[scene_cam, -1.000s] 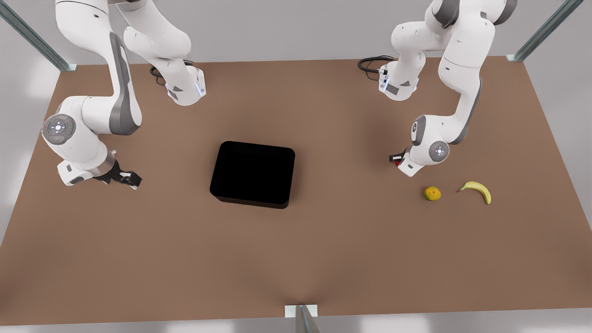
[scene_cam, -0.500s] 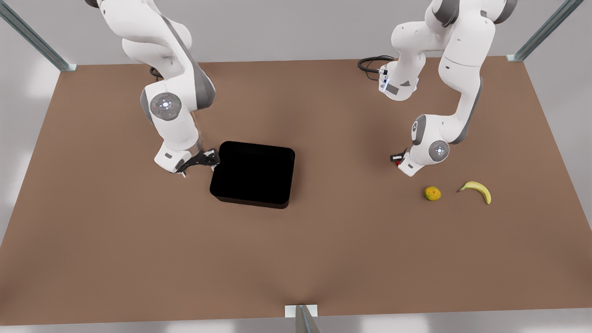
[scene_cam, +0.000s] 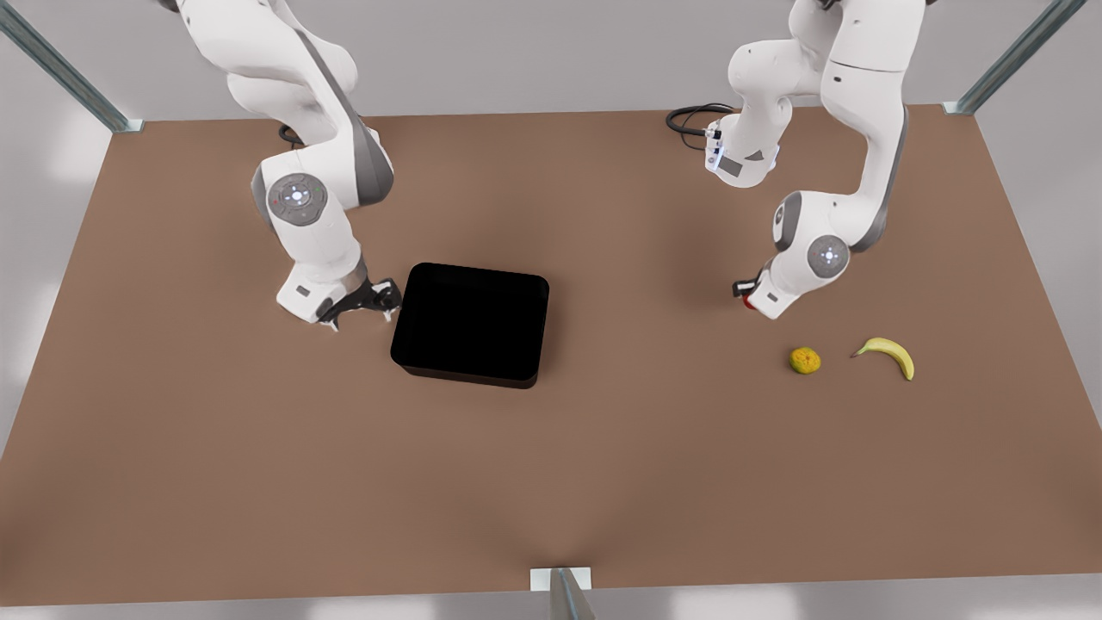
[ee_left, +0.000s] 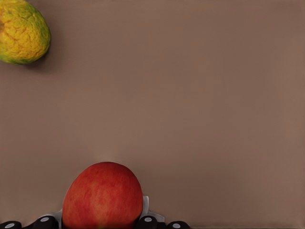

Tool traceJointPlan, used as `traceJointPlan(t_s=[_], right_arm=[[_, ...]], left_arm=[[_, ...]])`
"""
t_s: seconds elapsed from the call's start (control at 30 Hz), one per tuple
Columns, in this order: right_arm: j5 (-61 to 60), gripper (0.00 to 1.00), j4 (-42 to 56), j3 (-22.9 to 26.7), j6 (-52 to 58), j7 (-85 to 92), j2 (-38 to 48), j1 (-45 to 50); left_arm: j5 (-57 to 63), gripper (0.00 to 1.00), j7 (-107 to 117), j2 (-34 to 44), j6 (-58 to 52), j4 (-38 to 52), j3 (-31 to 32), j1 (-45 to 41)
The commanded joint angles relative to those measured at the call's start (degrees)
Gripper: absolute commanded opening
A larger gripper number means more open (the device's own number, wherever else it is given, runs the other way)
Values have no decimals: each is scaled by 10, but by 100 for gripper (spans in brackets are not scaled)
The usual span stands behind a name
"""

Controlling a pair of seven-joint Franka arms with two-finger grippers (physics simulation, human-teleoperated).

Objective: Place the storage box in the middle with the right arm, and place the apple in the storage box with the left arm

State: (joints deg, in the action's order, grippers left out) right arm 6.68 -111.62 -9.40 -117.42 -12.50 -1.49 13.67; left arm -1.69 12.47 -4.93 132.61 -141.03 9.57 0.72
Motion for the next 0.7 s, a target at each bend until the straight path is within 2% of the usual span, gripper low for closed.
traceJointPlan(t_s=[0.0, 0.13, 0.3, 0.43, 0.57, 0.63, 0.67], right_arm=[[0, 100, 0, 0, 0, -1, 0, -79], [0, 100, 0, 0, -2, -1, 0, -79], [0, 100, -1, 0, 0, -1, 0, -80], [0, 100, 0, 0, 1, -1, 0, -81], [0, 100, -1, 0, 2, 0, 3, -82], [0, 100, -1, 0, 3, 0, 3, -82], [0, 100, -1, 0, 3, 0, 3, -83]], left_arm=[[-12, 65, 4, 1, -1, 1, 4, -1], [-31, 64, 61, 12, -8, 18, 72, -2], [-45, 64, 92, 7, -22, 72, 110, -21], [-57, 64, 179, -13, -49, 139, 109, -108], [-57, 64, 283, -107, -72, 285, 99, -210], [-89, 64, 289, -160, -105, 379, -87, -403], [-116, 64, 292, -185, -122, 423, -140, -459]])
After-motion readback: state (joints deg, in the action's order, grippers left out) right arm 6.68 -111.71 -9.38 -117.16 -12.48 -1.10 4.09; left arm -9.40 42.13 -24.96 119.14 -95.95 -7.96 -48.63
